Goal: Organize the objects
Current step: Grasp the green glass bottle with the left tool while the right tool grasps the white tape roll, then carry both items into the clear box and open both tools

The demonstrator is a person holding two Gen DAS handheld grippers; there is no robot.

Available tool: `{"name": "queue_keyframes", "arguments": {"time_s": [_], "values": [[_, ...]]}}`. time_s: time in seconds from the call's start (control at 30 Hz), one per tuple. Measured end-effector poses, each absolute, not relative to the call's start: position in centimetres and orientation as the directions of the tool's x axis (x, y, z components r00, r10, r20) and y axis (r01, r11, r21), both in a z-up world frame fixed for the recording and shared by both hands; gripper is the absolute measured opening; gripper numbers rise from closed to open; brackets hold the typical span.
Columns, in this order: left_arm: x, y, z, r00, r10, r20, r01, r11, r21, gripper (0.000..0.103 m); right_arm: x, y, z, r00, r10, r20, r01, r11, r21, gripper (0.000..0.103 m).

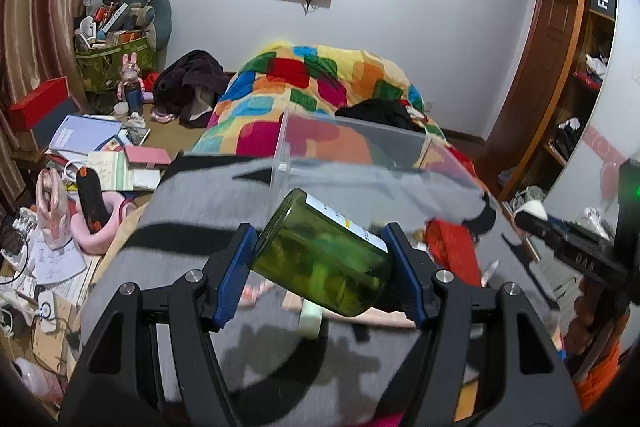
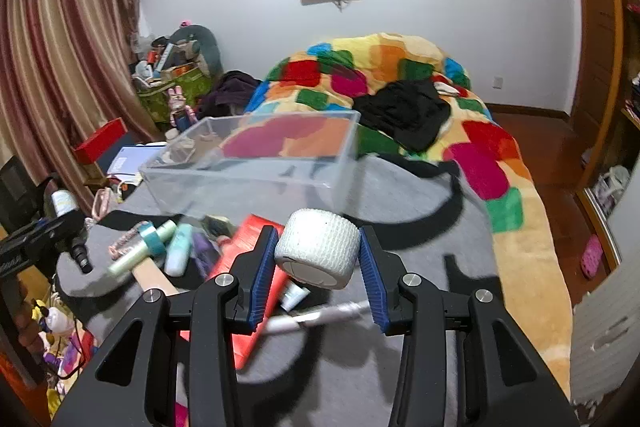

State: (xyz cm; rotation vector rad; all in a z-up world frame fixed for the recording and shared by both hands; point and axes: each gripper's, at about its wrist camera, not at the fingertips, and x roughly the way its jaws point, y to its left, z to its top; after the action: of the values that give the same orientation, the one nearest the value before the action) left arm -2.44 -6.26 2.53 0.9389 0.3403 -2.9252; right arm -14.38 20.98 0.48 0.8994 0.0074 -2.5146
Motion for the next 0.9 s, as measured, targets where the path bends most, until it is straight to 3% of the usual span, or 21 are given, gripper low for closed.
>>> {"name": "queue_keyframes", "arguments": {"time_s": [0.63,0.9], "values": [[-12.5,-6.7,4.1,-0.812,0.015,-0.584,0.141,-0.965,-0.220,0.064,-21.3,15.4,1.7,-0.638,-0.466,-0.613,0.480,-0.863,0.157,0.037],[-16.9,-6.5,2.2,-0.761,0.004,-0.649,0.165,-0.966,-0.199,0.064,-24.2,13.5,0.3,-0.609,-0.435,-0.664,0.475,-0.870,0.134,0.037]]}}
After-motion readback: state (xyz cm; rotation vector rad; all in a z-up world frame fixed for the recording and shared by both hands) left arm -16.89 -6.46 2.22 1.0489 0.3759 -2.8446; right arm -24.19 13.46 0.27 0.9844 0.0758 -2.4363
